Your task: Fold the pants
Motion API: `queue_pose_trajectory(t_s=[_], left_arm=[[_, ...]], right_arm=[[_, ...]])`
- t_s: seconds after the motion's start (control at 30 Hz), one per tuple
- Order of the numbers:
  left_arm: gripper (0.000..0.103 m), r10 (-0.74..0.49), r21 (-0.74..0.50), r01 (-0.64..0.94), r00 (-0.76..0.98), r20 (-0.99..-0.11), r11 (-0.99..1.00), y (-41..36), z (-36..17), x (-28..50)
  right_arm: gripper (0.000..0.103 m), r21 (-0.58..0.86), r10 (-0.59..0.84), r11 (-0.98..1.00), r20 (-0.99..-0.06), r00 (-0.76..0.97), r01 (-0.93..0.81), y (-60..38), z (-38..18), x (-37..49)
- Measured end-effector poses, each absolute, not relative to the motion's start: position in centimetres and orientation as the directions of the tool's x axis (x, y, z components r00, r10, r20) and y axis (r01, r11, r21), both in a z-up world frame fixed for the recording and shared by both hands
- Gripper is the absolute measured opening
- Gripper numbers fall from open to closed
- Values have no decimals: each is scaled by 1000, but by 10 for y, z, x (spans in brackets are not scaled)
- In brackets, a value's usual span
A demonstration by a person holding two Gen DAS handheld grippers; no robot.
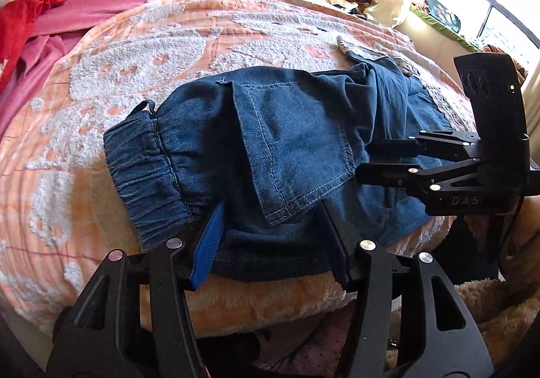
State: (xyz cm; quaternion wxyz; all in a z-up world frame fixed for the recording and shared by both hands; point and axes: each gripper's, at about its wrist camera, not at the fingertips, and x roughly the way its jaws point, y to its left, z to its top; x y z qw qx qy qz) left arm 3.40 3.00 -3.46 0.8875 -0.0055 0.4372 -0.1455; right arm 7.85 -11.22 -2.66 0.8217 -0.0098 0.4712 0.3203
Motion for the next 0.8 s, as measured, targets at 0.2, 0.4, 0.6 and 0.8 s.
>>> queue_pose_trajectory(t_s=[0.2,0.4,0.6,0.8], left_arm=[[48,-285,-147,263,631,-722,953,26,-5,20],[48,-325,-156,304,648,-689,940,16,17,17],[54,-366,-166,355,629,-686,920,-3,25,27],[55,-461,-236,422,579,-672,875,-22,28,40]], right_arm=[[53,307,555,791,-726,406,-530,-132,-1,70],[54,307,526,835,-690,497,-456,-171,20,74],[54,299,463,883,-684,563,-362,-210,28,79],[73,284,402,916,-677,617,-284,-240,34,83]])
